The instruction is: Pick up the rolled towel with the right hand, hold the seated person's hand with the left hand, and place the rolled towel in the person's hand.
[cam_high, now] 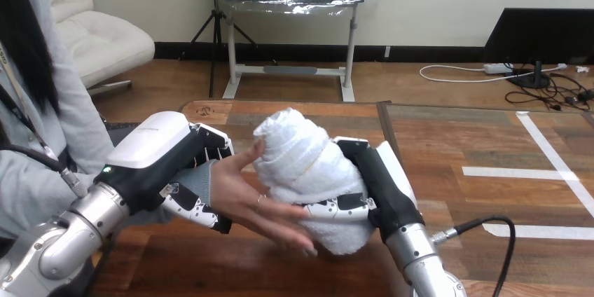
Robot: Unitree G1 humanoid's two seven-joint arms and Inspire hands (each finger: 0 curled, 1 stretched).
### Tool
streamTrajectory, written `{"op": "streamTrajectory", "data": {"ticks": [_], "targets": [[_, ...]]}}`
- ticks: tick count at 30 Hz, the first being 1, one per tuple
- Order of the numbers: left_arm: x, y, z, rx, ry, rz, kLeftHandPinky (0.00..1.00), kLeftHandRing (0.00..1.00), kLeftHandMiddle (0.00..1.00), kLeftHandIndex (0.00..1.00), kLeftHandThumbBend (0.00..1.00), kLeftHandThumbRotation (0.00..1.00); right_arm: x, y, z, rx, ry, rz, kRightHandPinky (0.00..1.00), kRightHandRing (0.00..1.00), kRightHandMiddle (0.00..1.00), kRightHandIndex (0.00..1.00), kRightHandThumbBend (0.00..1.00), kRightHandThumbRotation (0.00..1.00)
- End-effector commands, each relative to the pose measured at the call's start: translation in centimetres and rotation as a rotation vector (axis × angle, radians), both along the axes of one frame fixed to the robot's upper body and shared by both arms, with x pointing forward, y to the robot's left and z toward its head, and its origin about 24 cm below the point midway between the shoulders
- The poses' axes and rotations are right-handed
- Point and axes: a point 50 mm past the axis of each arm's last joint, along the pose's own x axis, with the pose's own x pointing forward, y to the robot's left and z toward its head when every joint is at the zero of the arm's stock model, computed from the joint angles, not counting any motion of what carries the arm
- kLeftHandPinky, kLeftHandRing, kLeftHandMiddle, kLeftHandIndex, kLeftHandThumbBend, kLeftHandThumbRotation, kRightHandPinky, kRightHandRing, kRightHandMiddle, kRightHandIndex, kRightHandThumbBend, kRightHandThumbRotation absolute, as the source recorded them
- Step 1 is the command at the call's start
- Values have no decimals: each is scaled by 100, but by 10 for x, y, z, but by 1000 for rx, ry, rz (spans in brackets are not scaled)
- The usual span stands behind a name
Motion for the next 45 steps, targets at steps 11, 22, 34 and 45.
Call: {"op": "streamTrajectory", "data": {"ticks": [11,22,34,45], "targets": [[18,-16,33,-50,-136,-42,29,34,38,40,100,0,7,10,36,134,-212,76,25,30,39,43,87,12],[19,-18,32,-48,-129,-43,29,34,39,41,100,0,1,12,42,191,-258,121,25,31,40,44,88,12],[21,-19,31,-53,-127,-45,29,34,39,41,100,0,-4,15,47,224,-301,163,26,31,41,44,87,11],[21,-19,30,-59,-122,-41,30,34,39,41,100,0,-9,17,51,244,-340,191,26,31,41,44,87,12]]}}
